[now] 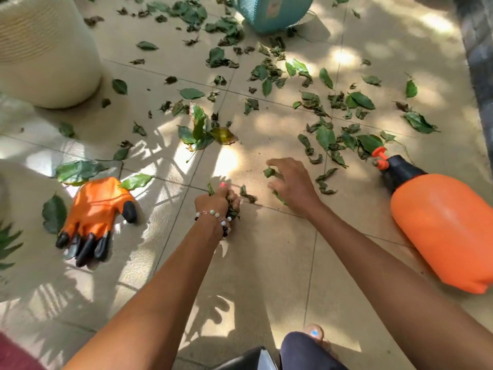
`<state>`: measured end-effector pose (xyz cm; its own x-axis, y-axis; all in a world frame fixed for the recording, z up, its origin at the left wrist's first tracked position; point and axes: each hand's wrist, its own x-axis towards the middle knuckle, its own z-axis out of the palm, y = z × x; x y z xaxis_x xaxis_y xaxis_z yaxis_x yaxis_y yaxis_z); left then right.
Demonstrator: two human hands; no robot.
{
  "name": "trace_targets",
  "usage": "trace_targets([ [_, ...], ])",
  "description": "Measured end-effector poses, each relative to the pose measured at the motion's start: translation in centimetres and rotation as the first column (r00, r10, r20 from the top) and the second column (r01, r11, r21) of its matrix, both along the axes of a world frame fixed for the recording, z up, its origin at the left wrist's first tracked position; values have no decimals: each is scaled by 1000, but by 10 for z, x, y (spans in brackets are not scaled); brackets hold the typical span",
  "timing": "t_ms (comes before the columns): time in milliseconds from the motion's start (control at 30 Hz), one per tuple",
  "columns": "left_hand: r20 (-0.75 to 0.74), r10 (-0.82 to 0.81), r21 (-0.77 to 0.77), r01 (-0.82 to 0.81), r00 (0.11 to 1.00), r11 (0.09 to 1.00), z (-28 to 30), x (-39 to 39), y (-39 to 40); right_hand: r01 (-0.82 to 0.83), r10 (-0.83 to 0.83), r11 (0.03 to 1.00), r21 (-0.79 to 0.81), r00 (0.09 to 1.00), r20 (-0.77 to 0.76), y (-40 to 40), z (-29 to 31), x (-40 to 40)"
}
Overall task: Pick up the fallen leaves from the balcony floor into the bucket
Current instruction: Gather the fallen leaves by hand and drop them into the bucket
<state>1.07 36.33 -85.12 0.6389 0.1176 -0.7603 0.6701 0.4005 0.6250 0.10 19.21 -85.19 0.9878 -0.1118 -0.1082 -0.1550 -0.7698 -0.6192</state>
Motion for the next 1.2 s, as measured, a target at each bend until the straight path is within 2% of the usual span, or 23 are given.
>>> trace_targets([
  [67, -22, -30, -16, 29, 999, 999, -2, 4, 6, -244, 218, 954, -176, 963, -157, 4, -3, 9],
  [133, -35, -59, -31, 58, 998, 998, -4, 6, 9, -407, 335, 837, -365, 910, -245, 4, -8, 10],
  [167, -37, -75, -21, 74, 997, 997, -5, 8, 10, -436, 347, 804, -403, 896, -278, 1, -9, 9],
  [267, -49, -138, -34, 137, 989, 990, -6, 10, 10, -475, 353, 785, -398, 871, -342, -11, -8, -6],
  [333, -52, -151, -48, 148, 987, 988, -4, 10, 8, -447, 358, 794, -412, 891, -279, -20, -13, -21],
  [467, -44, -129, -23, 128, 991, 992, 0, 8, 0, -238, 240, 898, -370, 970, -40, -29, -28, -47],
  [533, -45, -125, -5, 125, 991, 992, 1, 6, -4, -186, 221, 919, -348, 973, 63, -28, -30, -49],
  [600, -43, -115, 18, 116, 992, 993, 0, 6, -6, -86, 105, 982, -169, 989, 108, -17, -17, -45],
  [667, -39, -104, 34, 106, 994, 994, -1, 7, -6, 40, -46, 998, 44, 989, 142, 1, -3, -36],
  [733, -36, -87, 39, 88, 996, 995, -2, 8, -5, 27, -42, 994, 107, 990, 136, 22, 7, -26],
  [800, -23, -43, 56, 44, 999, 997, -3, 9, -2, -83, 80, 996, 26, 990, 120, 39, 9, -22],
  [867, -9, -1, 63, 1, 1000, 998, -4, 10, 2, -231, 237, 963, -137, 971, 27, 50, 0, -23],
  [933, -1, 12, 58, -12, 1000, 998, -4, 12, 5, -421, 401, 859, -291, 907, -130, 53, -12, -30],
  [1000, -5, 11, 63, -10, 1000, 998, -5, 13, 6, -545, 519, 763, -347, 837, -174, 47, -22, -36],
  [1100, -11, -5, 81, 6, 1000, 997, -5, 13, 6, -430, 463, 822, -373, 887, -4, 33, -28, -42],
  [1200, -11, -44, 91, 45, 999, 995, -3, 9, 3, -333, 369, 881, -335, 928, 48, 23, -25, -42],
])
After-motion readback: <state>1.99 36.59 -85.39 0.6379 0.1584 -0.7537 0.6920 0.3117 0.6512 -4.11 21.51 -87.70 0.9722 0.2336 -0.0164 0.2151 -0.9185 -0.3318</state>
